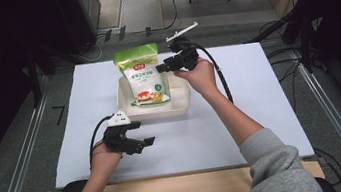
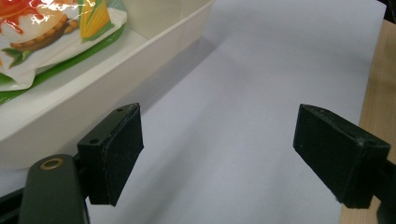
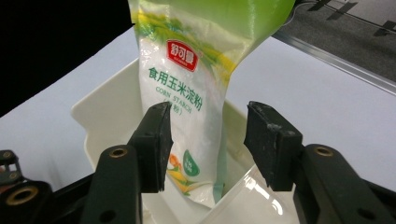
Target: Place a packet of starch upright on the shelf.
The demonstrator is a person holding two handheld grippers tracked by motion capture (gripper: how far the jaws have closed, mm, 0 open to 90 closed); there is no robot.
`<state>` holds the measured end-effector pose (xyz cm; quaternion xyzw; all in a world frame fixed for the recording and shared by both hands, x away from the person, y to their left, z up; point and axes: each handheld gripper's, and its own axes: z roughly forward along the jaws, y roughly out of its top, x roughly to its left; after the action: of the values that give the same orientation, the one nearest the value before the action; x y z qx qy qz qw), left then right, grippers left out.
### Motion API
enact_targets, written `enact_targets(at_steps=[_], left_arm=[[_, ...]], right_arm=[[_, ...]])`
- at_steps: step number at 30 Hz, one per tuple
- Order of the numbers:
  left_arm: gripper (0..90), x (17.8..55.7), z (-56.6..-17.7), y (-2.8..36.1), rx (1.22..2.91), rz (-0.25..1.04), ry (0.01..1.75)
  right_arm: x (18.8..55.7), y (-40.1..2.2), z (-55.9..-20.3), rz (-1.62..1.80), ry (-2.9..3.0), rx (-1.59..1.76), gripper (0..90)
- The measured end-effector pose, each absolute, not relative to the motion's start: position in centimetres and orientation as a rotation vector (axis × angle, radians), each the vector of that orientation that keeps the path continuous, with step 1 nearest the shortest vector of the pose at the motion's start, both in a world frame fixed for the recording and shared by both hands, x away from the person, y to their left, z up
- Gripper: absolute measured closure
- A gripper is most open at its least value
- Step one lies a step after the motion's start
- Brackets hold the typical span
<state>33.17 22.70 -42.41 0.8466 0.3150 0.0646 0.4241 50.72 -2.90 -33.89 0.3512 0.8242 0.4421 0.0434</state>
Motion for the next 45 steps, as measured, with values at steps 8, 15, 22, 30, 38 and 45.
enact_targets(at_steps=[8,15,22,30,38,45], left_arm=[[16.6,33.2,-42.4,22.7,2.122,0.162,0.790],[16.6,33.1,-42.5,22.6,2.123,0.167,0.793],[16.6,33.1,-42.4,22.6,2.128,0.169,0.794],[16.6,33.1,-42.5,22.6,2.132,0.170,0.791],[16.6,33.1,-42.4,22.5,2.141,0.174,0.790],[16.6,33.1,-42.5,22.5,2.136,0.174,0.789]], right_arm=[[48.5,-4.2,-33.8,1.365,2.543,1.030,47.3],[46.5,-6.1,-34.1,1.400,2.535,1.027,42.7],[44.5,-8.4,-35.1,1.376,2.523,1.021,41.0],[42.7,-11.1,-36.9,1.357,2.523,1.040,38.3],[40.9,-13.2,-38.7,1.331,2.525,1.063,34.3],[39.3,-14.3,-40.5,1.313,2.518,1.033,23.3]])
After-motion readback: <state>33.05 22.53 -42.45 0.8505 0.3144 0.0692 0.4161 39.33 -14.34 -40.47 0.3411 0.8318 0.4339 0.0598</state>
